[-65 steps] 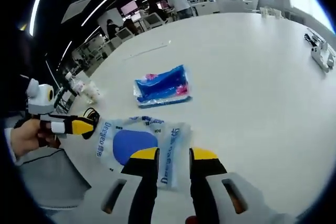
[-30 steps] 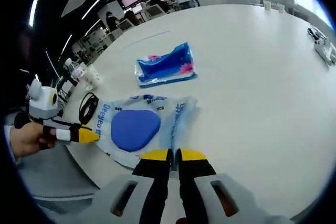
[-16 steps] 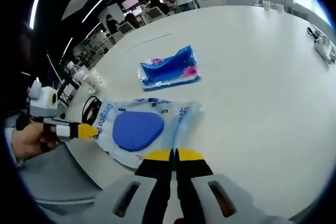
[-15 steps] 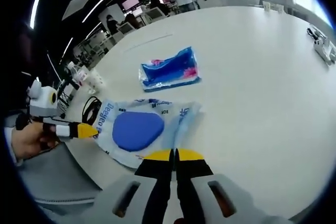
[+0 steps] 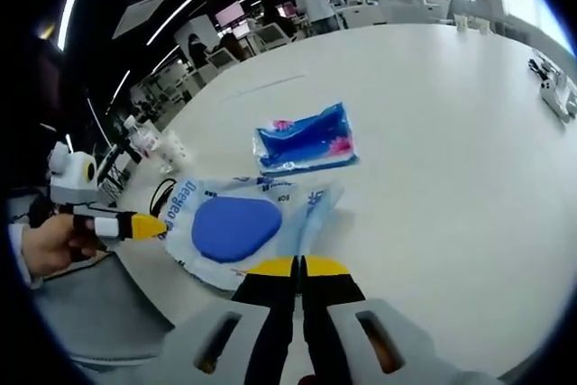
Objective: Arrange the tabletop items into an orderly group along one side of the table until the central work area is clear of visible clutter.
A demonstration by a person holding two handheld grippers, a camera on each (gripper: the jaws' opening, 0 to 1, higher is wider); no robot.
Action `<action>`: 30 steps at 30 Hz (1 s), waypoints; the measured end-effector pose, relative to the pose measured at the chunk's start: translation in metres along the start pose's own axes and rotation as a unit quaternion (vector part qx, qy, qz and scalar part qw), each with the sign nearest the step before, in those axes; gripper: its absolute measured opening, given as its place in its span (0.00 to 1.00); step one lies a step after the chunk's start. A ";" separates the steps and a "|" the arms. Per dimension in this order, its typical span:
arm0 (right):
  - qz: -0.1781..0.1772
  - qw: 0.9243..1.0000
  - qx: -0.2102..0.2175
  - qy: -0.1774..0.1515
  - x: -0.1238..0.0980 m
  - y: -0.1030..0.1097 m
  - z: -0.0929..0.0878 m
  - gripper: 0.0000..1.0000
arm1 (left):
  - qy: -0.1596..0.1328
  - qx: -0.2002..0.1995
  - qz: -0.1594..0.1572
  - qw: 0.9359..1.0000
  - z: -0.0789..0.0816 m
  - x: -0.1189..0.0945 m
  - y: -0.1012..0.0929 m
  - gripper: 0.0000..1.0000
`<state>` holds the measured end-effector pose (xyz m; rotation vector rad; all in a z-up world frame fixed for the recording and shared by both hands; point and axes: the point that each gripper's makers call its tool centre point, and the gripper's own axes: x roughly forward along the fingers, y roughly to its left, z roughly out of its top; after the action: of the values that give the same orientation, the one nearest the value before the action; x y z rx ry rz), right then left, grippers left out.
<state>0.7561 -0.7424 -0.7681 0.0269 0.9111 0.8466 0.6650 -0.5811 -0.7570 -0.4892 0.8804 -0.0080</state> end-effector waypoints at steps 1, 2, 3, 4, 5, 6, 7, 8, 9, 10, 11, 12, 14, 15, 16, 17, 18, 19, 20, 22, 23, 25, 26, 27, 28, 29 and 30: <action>0.001 1.000 -0.001 -0.004 0.001 0.000 0.002 0.00 | -0.003 0.000 -0.001 1.000 0.002 -0.001 0.000 0.00; 0.002 1.000 -0.002 -0.007 0.001 0.001 0.004 0.00 | -0.007 0.000 -0.001 1.000 0.005 -0.003 0.003 0.00; 0.003 1.000 -0.006 -0.011 0.000 0.005 0.009 0.00 | -0.011 0.000 0.000 1.000 0.009 -0.005 0.004 0.00; 0.004 1.000 -0.008 -0.013 0.001 0.007 0.011 0.00 | -0.014 0.000 0.000 1.000 0.011 -0.006 0.005 0.00; 0.006 1.000 -0.011 -0.015 0.000 0.011 0.013 0.00 | -0.017 0.001 0.001 1.000 0.013 -0.007 0.006 0.00; 0.007 1.000 -0.015 -0.018 0.001 0.013 0.014 0.00 | -0.020 0.004 0.002 1.000 0.016 -0.009 0.008 0.00; 0.007 1.000 -0.019 -0.018 0.002 0.014 0.015 0.00 | -0.021 0.004 0.003 1.000 0.018 -0.009 0.009 0.00; 0.007 1.000 -0.021 -0.018 0.003 0.016 0.016 0.00 | -0.022 0.004 0.003 1.000 0.019 -0.009 0.012 0.00; 0.008 1.000 -0.022 -0.019 0.004 0.018 0.016 0.00 | -0.022 0.004 0.004 1.000 0.020 -0.009 0.013 0.00; 0.007 0.999 -0.024 -0.021 0.004 0.019 0.017 0.00 | -0.025 0.005 0.006 1.000 0.022 -0.010 0.015 0.00; 0.008 0.999 -0.027 -0.024 0.003 0.022 0.019 0.00 | -0.028 0.005 0.007 1.000 0.024 -0.012 0.016 0.00; 0.010 0.999 -0.036 -0.028 0.002 0.025 0.022 0.00 | -0.032 0.006 0.008 0.999 0.026 -0.014 0.018 0.00; 0.013 0.998 -0.045 -0.030 0.003 0.028 0.025 0.00 | -0.036 0.007 0.009 0.999 0.029 -0.017 0.020 0.00; 0.015 0.998 -0.050 -0.032 0.006 0.029 0.030 0.00 | -0.039 0.007 0.010 0.999 0.031 -0.019 0.022 0.00; 0.017 0.998 -0.058 -0.034 0.008 0.031 0.034 0.00 | -0.040 0.007 0.011 0.999 0.033 -0.020 0.024 0.00; 0.017 0.997 -0.063 -0.036 0.010 0.032 0.036 0.00 | -0.042 0.006 0.011 0.999 0.035 -0.022 0.026 0.00; 0.017 0.997 -0.068 -0.038 0.012 0.034 0.038 0.00 | -0.043 0.005 0.011 0.999 0.036 -0.022 0.028 0.00; 0.018 0.996 -0.072 -0.040 0.012 0.036 0.041 0.00 | -0.047 0.004 0.012 0.999 0.039 -0.024 0.031 0.00; 0.019 0.996 -0.072 -0.039 0.013 0.038 0.042 0.00 | -0.049 0.004 0.014 0.999 0.040 -0.025 0.032 0.00; 0.022 0.996 -0.077 -0.043 0.016 0.044 0.047 0.00 | -0.054 0.007 0.018 0.998 0.046 -0.026 0.040 0.00; 0.025 0.995 -0.085 -0.044 0.019 0.048 0.050 0.00 | -0.056 0.007 0.020 0.998 0.048 -0.027 0.042 0.00; 0.029 0.994 -0.097 -0.045 0.022 0.054 0.055 0.00 | -0.062 0.002 0.023 0.998 0.052 -0.030 0.049 0.00; 0.031 0.994 -0.099 -0.045 0.023 0.056 0.057 0.00 | -0.065 0.000 0.025 0.998 0.056 -0.031 0.054 0.00; 0.032 0.993 -0.101 -0.046 0.024 0.058 0.059 0.00 | -0.068 -0.002 0.027 0.997 0.058 -0.032 0.057 0.00; 0.033 0.993 -0.108 -0.047 0.027 0.060 0.063 0.00 | -0.071 -0.005 0.028 0.997 0.059 -0.035 0.057 0.00; 0.033 0.992 -0.114 -0.047 0.028 0.062 0.065 0.00 | -0.073 -0.007 0.028 0.997 0.061 -0.035 0.059 0.00; 0.034 0.991 -0.118 -0.048 0.030 0.065 0.068 0.00 | -0.074 -0.007 0.029 0.997 0.063 -0.035 0.063 0.00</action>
<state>0.7727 -0.6566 -0.7218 -0.1068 0.7193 1.0031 0.6769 -0.4924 -0.7239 -0.4713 0.7499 0.0861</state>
